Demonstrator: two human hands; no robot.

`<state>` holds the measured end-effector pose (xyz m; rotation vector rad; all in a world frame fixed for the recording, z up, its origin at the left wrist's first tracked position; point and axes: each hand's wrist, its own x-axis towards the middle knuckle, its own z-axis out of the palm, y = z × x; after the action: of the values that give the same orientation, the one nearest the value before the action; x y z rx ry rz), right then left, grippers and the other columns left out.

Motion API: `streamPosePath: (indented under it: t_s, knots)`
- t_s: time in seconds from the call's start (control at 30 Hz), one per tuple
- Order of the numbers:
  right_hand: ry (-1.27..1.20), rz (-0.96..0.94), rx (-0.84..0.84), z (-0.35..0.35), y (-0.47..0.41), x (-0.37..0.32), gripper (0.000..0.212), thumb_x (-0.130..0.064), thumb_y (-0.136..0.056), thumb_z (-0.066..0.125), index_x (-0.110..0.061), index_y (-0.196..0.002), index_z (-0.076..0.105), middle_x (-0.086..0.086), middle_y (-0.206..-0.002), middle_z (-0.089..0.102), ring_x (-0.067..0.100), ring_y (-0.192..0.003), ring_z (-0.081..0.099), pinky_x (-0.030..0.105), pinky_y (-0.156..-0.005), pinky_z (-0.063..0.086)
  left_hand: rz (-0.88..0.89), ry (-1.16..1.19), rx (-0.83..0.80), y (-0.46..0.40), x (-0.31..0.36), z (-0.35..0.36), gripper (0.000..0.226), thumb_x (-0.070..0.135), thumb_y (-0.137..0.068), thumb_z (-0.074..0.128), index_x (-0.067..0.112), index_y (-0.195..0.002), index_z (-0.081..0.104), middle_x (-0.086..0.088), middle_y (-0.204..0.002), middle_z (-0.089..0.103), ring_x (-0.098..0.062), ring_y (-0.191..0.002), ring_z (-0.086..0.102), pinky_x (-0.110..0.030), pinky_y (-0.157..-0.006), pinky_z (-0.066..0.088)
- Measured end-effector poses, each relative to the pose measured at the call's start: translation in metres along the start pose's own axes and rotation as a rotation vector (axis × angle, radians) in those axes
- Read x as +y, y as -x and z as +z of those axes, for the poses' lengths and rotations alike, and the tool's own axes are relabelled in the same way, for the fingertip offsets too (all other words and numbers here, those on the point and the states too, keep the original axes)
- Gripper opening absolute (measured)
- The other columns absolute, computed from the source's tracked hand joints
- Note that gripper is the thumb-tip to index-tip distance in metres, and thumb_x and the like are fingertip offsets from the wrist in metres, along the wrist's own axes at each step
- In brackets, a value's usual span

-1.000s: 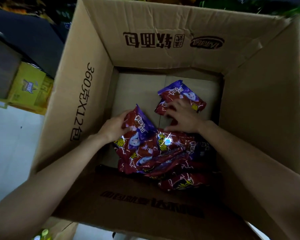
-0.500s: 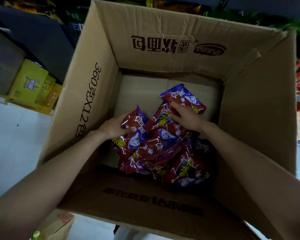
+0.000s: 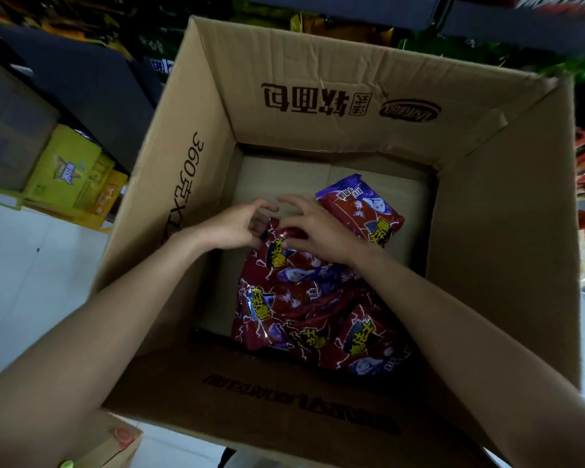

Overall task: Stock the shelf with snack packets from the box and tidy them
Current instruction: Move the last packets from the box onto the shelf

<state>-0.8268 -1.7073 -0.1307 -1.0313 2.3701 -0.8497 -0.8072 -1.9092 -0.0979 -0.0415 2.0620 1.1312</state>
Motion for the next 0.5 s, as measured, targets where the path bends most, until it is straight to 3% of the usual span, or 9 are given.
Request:
streamPosePath:
  t_s: [0.03,0.1,0.23,0.3,0.4,0.5]
  knots:
    - [-0.053,0.018,0.008,0.003,-0.002,0.001,0.03,-0.024,-0.088,0.064,-0.019,-0.117,0.062,0.005,-0.14,0.044,0.016,-0.126,0.039,0.038,-0.109,0.031,-0.004,0.086,-0.01,0.002,-0.002,0.001,0.071,-0.008,-0.071,0.071,0.025,-0.126,0.041,-0.008,-0.121,0.056,-0.021,-0.114,0.056,-0.04,-0.1,0.045]
    - [-0.139,0.072,0.068,0.008,-0.004,0.002,0.027,-0.022,-0.09,0.062,-0.015,-0.116,0.061,0.003,-0.119,0.058,0.007,-0.103,0.047,0.034,-0.094,0.043,-0.03,0.236,-0.017,0.008,-0.006,0.006,0.074,0.003,-0.064,0.074,0.024,-0.126,0.04,-0.006,-0.126,0.054,-0.019,-0.119,0.052,-0.04,-0.104,0.041]
    - [-0.238,0.178,0.209,0.014,-0.007,0.005,0.02,-0.022,-0.09,0.062,-0.014,-0.109,0.061,-0.001,-0.104,0.056,0.009,-0.096,0.048,0.026,-0.081,0.039,-0.073,0.158,0.102,0.008,-0.012,0.03,0.105,0.036,-0.054,0.087,0.029,-0.138,0.025,0.006,-0.125,0.045,-0.014,-0.12,0.047,-0.034,-0.101,0.041]
    - [-0.291,0.176,0.202,0.012,-0.008,0.007,0.022,-0.024,-0.089,0.064,-0.014,-0.108,0.058,0.0,-0.106,0.057,0.012,-0.098,0.051,0.028,-0.081,0.042,-0.048,0.1,0.195,0.0,-0.014,0.041,0.105,0.037,-0.056,0.086,0.026,-0.138,0.022,0.002,-0.131,0.046,-0.014,-0.118,0.05,-0.035,-0.1,0.043]
    - [-0.426,0.269,0.239,-0.004,-0.005,0.019,0.034,-0.031,-0.091,0.059,-0.016,-0.119,0.05,0.004,-0.124,0.055,0.017,-0.114,0.053,0.034,-0.094,0.047,-0.042,-0.01,0.252,-0.009,-0.012,0.044,0.087,0.028,-0.073,0.078,0.022,-0.139,0.022,-0.003,-0.135,0.048,-0.017,-0.117,0.052,-0.036,-0.098,0.043]
    - [-0.128,0.476,0.282,-0.021,0.0,0.062,0.053,-0.043,-0.091,0.055,-0.019,-0.137,0.04,0.007,-0.141,0.044,0.025,-0.131,0.038,0.043,-0.107,0.035,-0.073,-0.108,0.295,-0.006,-0.013,0.034,0.083,0.03,-0.075,0.076,0.021,-0.139,0.025,-0.003,-0.136,0.05,-0.019,-0.118,0.053,-0.036,-0.098,0.044]
